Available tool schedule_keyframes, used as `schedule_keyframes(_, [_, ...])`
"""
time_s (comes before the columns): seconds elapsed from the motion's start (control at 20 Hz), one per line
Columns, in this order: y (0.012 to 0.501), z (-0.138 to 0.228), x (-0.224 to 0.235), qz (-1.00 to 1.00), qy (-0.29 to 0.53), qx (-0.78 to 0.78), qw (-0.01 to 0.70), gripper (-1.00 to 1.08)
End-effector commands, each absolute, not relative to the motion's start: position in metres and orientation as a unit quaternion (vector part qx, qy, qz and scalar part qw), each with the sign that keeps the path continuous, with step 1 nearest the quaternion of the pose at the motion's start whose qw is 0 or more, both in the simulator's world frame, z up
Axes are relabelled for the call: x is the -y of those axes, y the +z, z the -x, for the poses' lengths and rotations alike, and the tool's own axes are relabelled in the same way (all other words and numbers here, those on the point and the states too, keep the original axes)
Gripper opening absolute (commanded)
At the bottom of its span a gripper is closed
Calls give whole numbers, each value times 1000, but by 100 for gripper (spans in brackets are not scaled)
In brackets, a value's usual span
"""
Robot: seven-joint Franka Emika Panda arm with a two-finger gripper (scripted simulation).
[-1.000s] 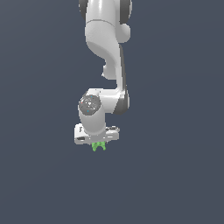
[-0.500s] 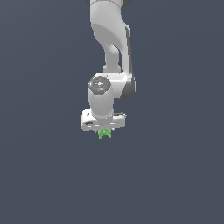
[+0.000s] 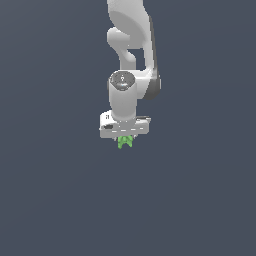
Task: Pick up the object and move it to a goal position.
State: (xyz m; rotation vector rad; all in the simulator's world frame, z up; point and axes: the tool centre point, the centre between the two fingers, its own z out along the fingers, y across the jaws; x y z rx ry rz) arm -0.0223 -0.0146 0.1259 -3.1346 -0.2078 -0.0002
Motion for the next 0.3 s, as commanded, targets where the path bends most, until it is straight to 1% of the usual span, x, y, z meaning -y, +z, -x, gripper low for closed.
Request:
schedule_keyframes(0.0, [130, 28, 11, 998, 0, 66, 0, -100])
schedule_keyframes(0.25, [134, 32, 8, 998, 0, 66, 0, -100])
